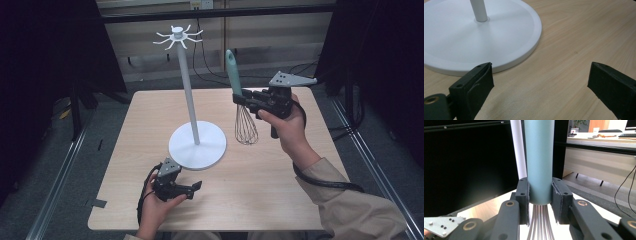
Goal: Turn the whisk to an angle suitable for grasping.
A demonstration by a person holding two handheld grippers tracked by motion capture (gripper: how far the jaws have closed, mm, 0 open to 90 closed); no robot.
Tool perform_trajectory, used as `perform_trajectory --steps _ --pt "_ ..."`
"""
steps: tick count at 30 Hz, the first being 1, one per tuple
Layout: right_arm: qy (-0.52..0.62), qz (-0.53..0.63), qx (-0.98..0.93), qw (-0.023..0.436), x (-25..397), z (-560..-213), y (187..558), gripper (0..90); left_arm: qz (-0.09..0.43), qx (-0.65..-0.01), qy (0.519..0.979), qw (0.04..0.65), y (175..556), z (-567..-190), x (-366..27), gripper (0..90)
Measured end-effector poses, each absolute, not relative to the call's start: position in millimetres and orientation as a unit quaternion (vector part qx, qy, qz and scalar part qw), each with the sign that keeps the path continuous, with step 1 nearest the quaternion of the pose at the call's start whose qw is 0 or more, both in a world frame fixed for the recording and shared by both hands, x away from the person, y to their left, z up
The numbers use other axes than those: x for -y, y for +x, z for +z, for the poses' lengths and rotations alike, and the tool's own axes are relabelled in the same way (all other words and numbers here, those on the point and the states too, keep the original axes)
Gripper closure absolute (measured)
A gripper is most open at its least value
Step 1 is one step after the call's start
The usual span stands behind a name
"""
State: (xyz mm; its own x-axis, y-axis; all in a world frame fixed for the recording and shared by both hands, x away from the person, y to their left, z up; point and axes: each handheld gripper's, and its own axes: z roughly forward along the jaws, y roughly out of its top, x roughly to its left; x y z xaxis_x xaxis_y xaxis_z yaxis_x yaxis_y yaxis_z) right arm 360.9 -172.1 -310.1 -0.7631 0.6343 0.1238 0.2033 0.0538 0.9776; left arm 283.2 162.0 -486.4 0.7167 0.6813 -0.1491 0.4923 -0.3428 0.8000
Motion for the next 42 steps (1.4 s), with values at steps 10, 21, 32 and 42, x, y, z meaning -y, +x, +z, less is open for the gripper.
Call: perform_trajectory --steps 10,21,32,42 --pt "0.289 0.622 -0.707 0.174 160 -302 363 69.9 0.106 -0.362 0.813 0.444 284 -487 -162 6.1" --pt "0.280 0.626 -0.707 0.173 148 -293 366 69.9 0.105 -0.364 0.810 0.447 284 -487 -163 6.1" --pt "0.273 0.626 -0.710 0.169 137 -283 371 69.9 0.107 -0.366 0.811 0.444 283 -486 -163 6.1" --pt "0.266 0.625 -0.716 0.164 125 -277 375 69.8 0.106 -0.364 0.810 0.447 284 -486 -163 6.1"
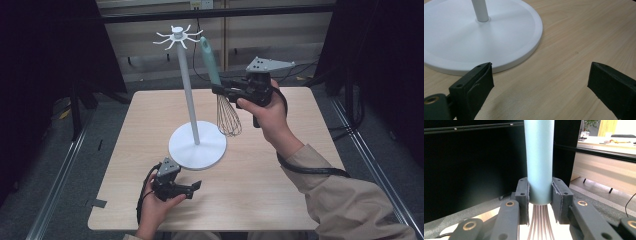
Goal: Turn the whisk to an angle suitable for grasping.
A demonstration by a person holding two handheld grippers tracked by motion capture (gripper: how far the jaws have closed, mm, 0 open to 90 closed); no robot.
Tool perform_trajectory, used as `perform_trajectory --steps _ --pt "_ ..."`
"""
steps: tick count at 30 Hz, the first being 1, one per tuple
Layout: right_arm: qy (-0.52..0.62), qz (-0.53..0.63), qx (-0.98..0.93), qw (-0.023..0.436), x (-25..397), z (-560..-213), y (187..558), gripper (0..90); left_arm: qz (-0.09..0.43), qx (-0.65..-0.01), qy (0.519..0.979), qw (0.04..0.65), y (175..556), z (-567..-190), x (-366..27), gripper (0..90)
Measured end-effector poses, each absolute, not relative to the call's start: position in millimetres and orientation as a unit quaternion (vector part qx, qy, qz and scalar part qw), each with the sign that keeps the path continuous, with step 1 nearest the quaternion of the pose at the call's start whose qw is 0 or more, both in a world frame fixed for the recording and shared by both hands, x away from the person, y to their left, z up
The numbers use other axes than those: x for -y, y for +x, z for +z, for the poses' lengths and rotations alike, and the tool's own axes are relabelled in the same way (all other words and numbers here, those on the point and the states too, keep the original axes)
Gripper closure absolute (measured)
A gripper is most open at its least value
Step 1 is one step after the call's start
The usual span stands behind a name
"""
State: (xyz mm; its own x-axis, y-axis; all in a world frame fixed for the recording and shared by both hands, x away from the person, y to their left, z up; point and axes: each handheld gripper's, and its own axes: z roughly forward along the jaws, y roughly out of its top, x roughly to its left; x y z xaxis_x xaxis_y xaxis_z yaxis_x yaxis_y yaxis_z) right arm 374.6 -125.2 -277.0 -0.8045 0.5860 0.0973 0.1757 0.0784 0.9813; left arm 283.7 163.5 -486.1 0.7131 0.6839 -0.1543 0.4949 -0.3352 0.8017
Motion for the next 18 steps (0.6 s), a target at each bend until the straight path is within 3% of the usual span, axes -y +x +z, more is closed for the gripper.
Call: perform_trajectory --steps 18 --pt "0.270 0.627 -0.714 0.155 121.1 -276.5 384.9 69.8 0.104 -0.365 0.809 0.448 283.9 -486.5 -163.8 6.2"
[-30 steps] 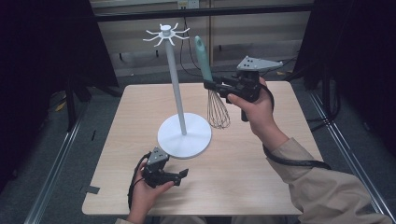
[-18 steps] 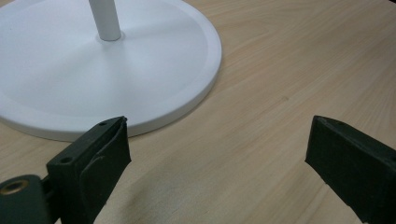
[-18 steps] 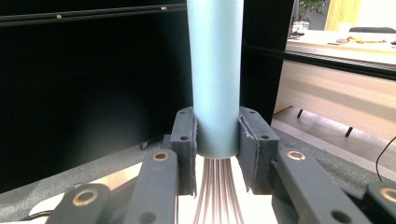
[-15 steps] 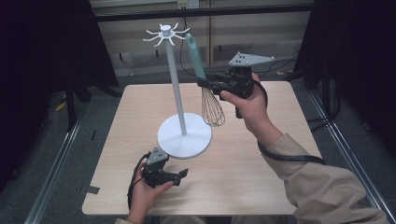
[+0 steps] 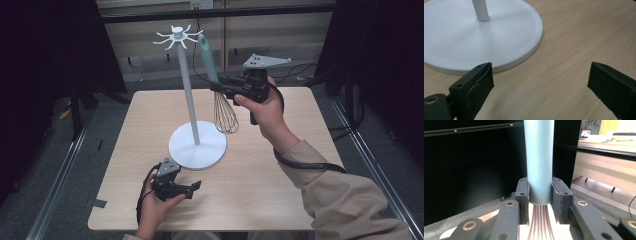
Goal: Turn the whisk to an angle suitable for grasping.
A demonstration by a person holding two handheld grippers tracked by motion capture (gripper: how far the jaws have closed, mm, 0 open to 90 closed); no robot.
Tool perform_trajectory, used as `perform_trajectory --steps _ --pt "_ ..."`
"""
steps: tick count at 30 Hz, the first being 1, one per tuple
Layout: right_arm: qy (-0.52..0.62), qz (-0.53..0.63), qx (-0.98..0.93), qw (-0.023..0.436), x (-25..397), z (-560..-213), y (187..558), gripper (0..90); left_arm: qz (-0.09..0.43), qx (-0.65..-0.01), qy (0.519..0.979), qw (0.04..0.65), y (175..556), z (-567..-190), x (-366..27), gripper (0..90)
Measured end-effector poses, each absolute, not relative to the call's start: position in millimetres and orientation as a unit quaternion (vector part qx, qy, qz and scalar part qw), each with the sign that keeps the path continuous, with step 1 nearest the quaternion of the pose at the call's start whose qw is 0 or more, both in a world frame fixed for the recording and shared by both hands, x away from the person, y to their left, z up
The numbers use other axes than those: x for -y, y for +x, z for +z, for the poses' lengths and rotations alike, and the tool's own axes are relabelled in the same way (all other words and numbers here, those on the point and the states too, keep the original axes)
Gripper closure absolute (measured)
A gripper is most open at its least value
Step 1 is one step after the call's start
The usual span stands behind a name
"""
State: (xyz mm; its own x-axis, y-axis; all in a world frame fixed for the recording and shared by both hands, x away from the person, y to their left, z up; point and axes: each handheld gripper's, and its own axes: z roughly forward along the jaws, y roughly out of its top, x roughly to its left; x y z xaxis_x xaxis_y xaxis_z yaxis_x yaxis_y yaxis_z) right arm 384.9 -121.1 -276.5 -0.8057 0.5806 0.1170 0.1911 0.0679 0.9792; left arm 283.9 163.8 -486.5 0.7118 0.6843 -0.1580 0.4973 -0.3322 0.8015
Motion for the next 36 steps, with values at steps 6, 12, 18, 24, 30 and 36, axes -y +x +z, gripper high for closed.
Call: perform_trajectory --steps 6,12,18,24,30,36 --pt "0.272 0.627 -0.714 0.151 118 -278 386 69.8 0.105 -0.365 0.810 0.447 284 -486 -164 6.2" --pt "0.265 0.628 -0.717 0.146 113 -278 384 69.9 0.106 -0.363 0.810 0.447 284 -486 -164 6.2" --pt "0.262 0.628 -0.719 0.142 111 -278 381 69.8 0.107 -0.363 0.810 0.447 284 -486 -164 6.2" --pt "0.265 0.628 -0.717 0.147 110 -279 383 69.8 0.106 -0.363 0.811 0.447 284 -486 -164 6.2" --pt "0.266 0.627 -0.717 0.146 105 -280 386 69.8 0.107 -0.365 0.811 0.446 284 -486 -165 6.2" --pt "0.269 0.629 -0.714 0.150 100 -282 388 69.8 0.107 -0.363 0.811 0.446 284 -486 -166 6.2"
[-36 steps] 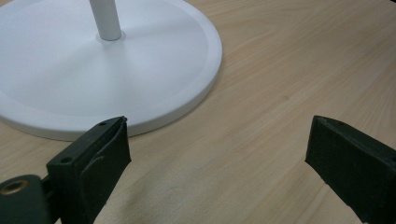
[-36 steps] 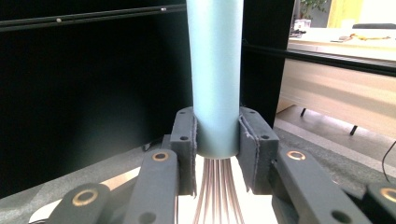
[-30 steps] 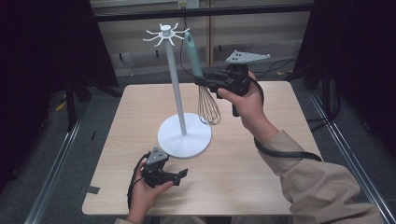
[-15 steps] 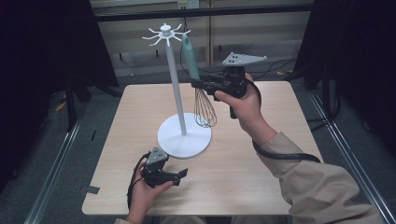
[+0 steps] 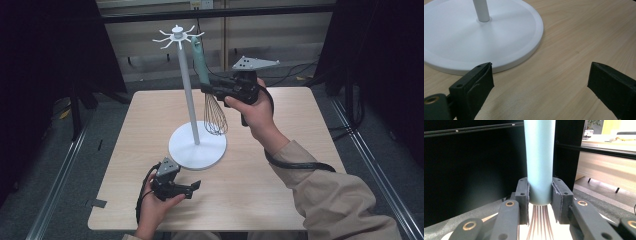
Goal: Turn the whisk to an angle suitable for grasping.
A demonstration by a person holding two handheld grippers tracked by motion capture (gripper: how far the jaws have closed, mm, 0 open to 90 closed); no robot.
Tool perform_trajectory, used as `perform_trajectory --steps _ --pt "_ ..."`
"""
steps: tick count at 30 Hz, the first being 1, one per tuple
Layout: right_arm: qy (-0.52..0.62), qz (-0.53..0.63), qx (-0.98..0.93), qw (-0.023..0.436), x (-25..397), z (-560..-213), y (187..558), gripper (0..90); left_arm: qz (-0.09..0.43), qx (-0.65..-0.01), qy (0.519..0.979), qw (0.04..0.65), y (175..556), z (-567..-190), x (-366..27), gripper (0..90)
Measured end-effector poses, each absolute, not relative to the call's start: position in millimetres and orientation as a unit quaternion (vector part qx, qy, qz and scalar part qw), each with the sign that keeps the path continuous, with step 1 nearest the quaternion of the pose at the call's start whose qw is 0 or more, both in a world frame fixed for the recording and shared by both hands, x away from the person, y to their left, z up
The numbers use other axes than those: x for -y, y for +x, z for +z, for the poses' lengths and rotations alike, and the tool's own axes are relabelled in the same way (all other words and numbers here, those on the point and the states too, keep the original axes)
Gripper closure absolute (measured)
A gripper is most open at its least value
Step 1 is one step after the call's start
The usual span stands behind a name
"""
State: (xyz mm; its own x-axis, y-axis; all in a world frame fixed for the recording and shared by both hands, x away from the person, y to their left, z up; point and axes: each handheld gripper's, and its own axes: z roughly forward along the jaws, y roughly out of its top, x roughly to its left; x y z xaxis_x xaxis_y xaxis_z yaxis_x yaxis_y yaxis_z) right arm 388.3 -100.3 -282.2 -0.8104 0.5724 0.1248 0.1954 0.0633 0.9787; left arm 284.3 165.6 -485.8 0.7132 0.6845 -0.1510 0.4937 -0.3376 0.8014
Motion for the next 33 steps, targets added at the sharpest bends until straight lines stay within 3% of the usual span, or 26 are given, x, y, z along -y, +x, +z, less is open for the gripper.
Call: perform_trajectory --steps 18,33 --pt "0.270 0.638 -0.705 0.151 94.5 -286.5 390.2 68.8 0.110 -0.364 0.811 0.445 283.9 -484.7 -166.2 6.2" --pt "0.271 0.641 -0.701 0.156 94.2 -285.1 387.1 56.6 0.110 -0.357 0.812 0.449 285.2 -483.0 -163.6 6.2"
